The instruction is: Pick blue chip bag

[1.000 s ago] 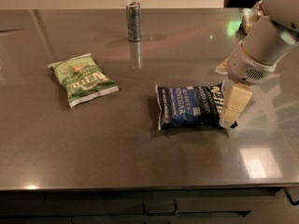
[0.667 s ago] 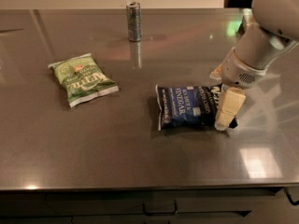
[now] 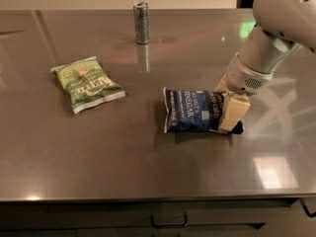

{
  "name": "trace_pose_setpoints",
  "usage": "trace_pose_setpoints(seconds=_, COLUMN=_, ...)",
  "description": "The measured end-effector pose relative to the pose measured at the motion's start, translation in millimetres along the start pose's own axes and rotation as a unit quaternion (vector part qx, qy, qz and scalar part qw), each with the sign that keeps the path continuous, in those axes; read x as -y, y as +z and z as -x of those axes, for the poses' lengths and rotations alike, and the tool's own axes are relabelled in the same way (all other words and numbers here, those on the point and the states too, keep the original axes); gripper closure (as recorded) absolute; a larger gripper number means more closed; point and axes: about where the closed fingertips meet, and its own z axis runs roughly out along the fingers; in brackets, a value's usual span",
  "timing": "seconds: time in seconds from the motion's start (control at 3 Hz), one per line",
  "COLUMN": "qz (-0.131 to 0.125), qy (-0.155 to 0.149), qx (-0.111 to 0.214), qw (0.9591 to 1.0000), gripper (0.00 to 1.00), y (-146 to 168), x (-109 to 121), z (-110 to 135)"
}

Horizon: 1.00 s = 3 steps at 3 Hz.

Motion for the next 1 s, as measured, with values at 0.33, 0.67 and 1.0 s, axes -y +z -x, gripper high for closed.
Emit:
trace_pose_setpoints(seconds=0.33, qz=0.002, qy=0.000, qx=0.000, qw=1.0000, gripper=0.61, y=-7.6, x=-2.7, z=6.9)
trace_pose_setpoints(seconds=0.67, qz=-0.009, qy=-0.002, qx=0.009, qw=0.9999, gripper=0.85, y=-28.3, x=-4.4, z=21.0)
trace_pose_setpoints(seconds=1.0, qz=-0.027, qy=-0.002, qx=0.020, qw=0.9994, gripper=1.00, y=-54.7, x=-4.3, z=37.2)
